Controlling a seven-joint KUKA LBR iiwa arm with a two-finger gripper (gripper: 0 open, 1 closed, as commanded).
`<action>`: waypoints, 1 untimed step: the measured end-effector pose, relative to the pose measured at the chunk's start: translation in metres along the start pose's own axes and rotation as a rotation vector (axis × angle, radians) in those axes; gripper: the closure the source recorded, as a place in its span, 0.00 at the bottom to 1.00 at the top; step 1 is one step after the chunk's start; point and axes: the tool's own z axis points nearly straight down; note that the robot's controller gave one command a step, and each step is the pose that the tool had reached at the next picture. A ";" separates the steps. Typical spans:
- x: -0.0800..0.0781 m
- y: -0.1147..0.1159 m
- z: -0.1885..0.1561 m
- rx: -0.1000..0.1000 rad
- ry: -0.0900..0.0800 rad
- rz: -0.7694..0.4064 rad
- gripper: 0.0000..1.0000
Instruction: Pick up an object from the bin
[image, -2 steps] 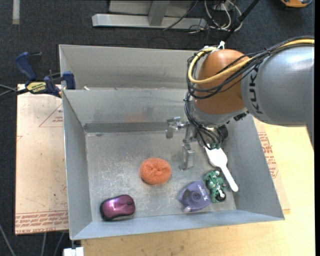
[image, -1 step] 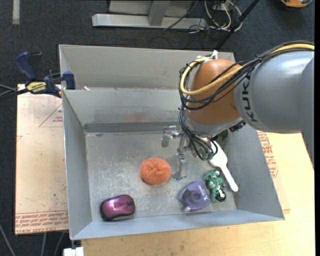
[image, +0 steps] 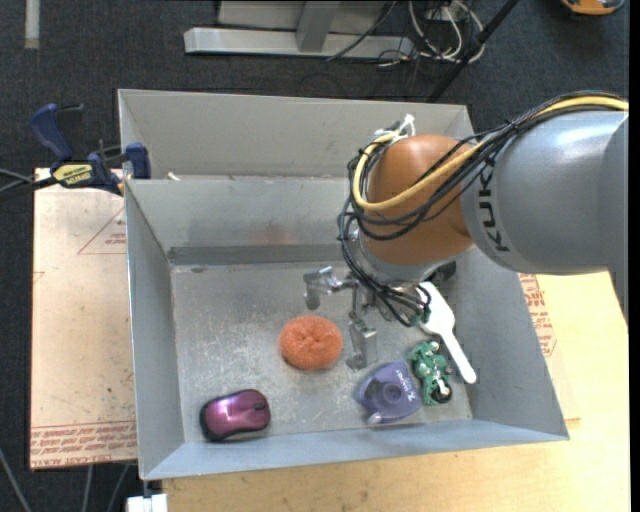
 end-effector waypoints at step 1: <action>-0.001 0.012 0.038 -0.003 0.004 -0.146 0.00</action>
Offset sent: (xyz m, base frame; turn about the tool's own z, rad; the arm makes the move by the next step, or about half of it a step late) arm -0.0065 0.0263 -0.0724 -0.1520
